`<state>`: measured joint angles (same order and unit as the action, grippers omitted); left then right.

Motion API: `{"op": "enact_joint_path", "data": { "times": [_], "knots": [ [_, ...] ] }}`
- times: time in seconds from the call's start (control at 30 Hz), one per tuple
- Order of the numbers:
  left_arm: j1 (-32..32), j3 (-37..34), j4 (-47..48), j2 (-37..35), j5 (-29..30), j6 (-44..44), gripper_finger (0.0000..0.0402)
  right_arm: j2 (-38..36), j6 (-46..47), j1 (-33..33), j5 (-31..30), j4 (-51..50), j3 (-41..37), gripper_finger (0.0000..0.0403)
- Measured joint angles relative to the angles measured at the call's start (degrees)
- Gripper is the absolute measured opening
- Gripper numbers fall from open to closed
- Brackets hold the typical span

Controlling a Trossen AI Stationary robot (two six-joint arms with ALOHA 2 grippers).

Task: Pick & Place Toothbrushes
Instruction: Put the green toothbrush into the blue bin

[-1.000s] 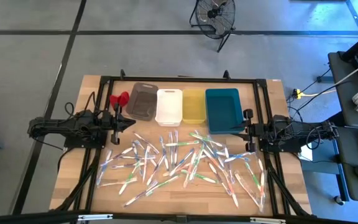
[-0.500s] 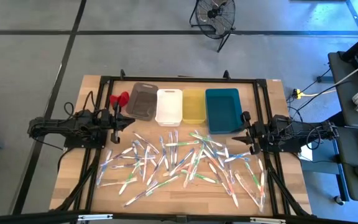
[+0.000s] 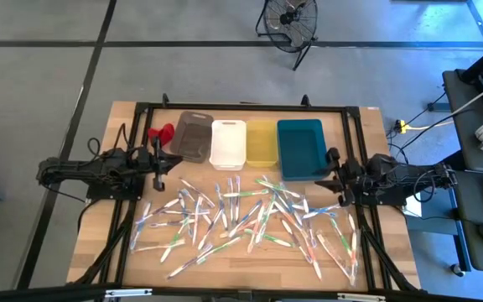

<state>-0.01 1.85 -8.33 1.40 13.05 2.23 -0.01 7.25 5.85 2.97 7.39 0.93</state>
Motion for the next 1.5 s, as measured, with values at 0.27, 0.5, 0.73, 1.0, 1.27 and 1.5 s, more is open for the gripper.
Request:
{"op": "enact_joint_path", "data": {
  "times": [0.27,0.5,0.73,1.0,1.27,1.5],
  "knots": [
    [0.0,0.0,-0.8,0.9,1.0,0.1,0.0091,3.5,-5.6,0.0,-2.1,-3.9,7.0,0.0172],
    [0.0,0.0,-0.9,0.9,1.0,0.1,0.0121,16.6,-5.0,0.0,-7.8,-11.7,18.8,0.0177],
    [0.0,0.0,-0.9,0.9,1.8,0.7,0.0150,32.3,-0.8,0.0,-14.6,-27.7,32.9,0.0211],
    [0.2,0.0,-0.9,0.9,3.0,3.5,0.0168,44.3,6.6,0.0,-11.2,-44.7,42.6,0.0240],
    [0.2,0.0,-0.4,1.0,2.6,3.7,0.0165,53.9,7.7,1.1,-4.4,-39.8,45.0,0.0220],
    [0.2,0.0,-0.7,1.0,2.4,5.6,0.0168,63.1,5.2,2.9,-3.4,-32.4,45.4,0.0196]
  ]
}}
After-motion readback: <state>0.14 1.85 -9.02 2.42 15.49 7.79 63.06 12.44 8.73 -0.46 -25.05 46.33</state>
